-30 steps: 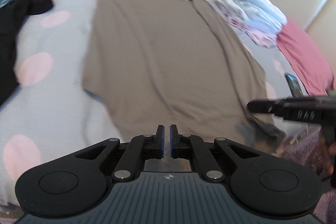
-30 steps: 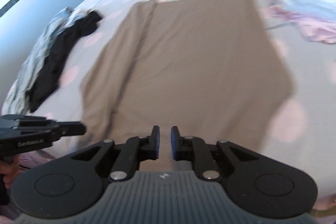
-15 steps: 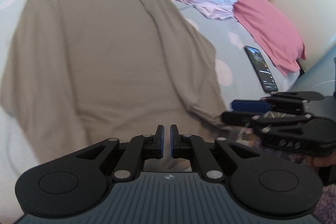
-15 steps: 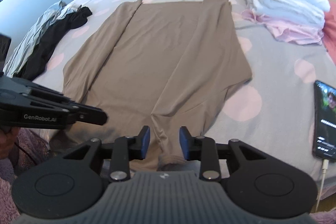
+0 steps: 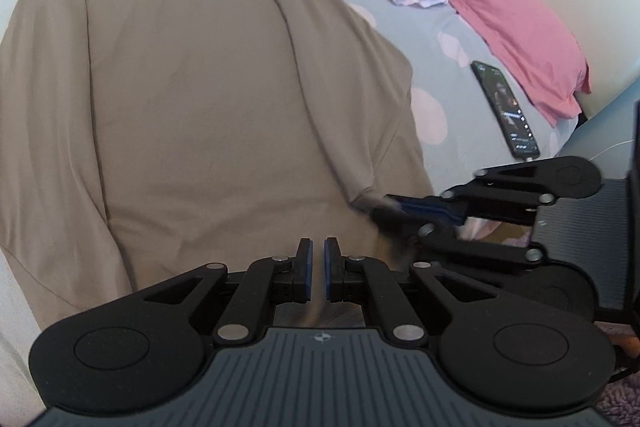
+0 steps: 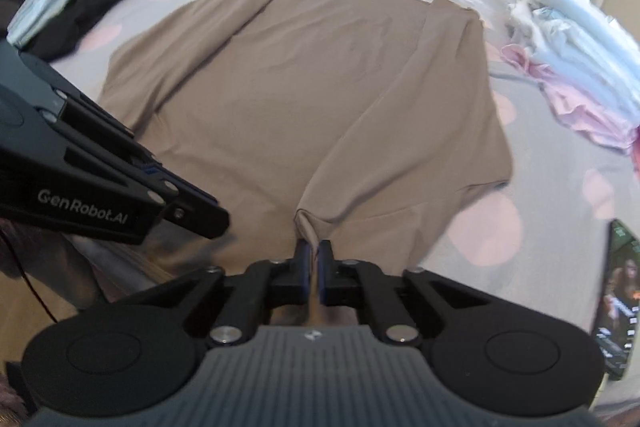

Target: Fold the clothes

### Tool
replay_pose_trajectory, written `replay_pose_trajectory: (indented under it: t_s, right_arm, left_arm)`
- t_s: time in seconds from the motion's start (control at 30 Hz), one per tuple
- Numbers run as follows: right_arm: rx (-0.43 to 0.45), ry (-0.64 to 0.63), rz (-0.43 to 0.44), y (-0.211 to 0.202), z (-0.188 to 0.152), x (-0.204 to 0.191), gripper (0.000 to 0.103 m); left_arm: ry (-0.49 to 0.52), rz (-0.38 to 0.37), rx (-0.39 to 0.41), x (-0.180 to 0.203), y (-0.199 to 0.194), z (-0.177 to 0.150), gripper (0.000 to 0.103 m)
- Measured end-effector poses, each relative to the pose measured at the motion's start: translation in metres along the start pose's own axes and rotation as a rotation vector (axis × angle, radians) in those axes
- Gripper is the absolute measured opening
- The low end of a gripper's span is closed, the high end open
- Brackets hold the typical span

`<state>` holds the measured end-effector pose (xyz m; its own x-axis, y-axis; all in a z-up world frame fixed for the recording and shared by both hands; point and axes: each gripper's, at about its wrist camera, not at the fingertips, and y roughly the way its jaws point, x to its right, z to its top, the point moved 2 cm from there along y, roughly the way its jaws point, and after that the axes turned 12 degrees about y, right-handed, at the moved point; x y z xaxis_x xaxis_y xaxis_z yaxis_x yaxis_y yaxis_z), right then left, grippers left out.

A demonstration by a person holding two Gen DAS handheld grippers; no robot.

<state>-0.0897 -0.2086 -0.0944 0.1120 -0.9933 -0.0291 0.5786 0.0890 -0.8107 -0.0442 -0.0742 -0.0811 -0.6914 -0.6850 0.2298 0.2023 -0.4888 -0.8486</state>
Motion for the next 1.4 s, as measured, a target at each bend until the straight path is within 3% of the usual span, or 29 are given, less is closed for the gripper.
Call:
replay_pose_trajectory:
  t_s: [0.13, 0.37, 0.43, 0.57, 0.7, 0.8, 0.87, 0.93, 1.07, 1.17, 1.3, 1.4]
  right_arm:
    - [0.007, -0.094, -0.113, -0.015, -0.006, -0.004, 0.003]
    - [0.081, -0.386, -0.422, -0.037, -0.014, -0.024, 0.003]
    - [0.075, -0.417, -0.447, -0.04, -0.017, -0.023, 0.003]
    - [0.013, -0.402, -0.368, -0.031, -0.021, -0.024, 0.003]
    - [-0.004, -0.414, -0.35, -0.027, -0.022, -0.026, 0.003]
    - [-0.013, -0.42, -0.338, -0.022, -0.022, -0.027, 0.003]
    - [-0.025, -0.422, -0.324, -0.014, -0.023, -0.029, 0.003]
    - [-0.037, -0.424, -0.311, -0.006, -0.024, -0.03, 0.003]
    - [-0.068, -0.413, -0.283, -0.001, -0.026, -0.026, 0.009]
    - [-0.067, -0.379, -0.261, -0.015, -0.02, -0.019, 0.035]
    - [-0.054, -0.327, -0.227, -0.038, -0.005, -0.003, 0.035]
    - [-0.053, -0.284, -0.193, -0.046, 0.01, 0.02, 0.035]
  left_arm:
    - [-0.004, -0.004, -0.007, -0.002, 0.0, -0.003, 0.003]
    - [-0.01, -0.006, 0.002, -0.002, -0.003, -0.005, 0.003]
    - [-0.019, -0.013, 0.01, -0.002, -0.004, -0.004, 0.003]
    - [-0.013, -0.032, 0.042, 0.0, -0.005, 0.001, 0.003]
    - [-0.025, -0.063, 0.085, -0.001, 0.002, 0.016, 0.003]
    - [-0.11, -0.157, 0.118, -0.002, 0.011, 0.025, 0.003]
    - [-0.135, -0.217, 0.129, 0.002, 0.015, 0.028, 0.011]
    - [-0.12, -0.242, 0.125, 0.009, 0.018, 0.03, 0.032]
    - [-0.094, -0.221, 0.099, 0.014, 0.027, 0.033, 0.032]
    - [-0.086, -0.225, 0.075, 0.016, 0.032, 0.034, 0.032]
    - [-0.055, -0.221, 0.053, 0.022, 0.036, 0.033, 0.032]
    - [-0.038, -0.218, 0.036, 0.023, 0.041, 0.033, 0.023]
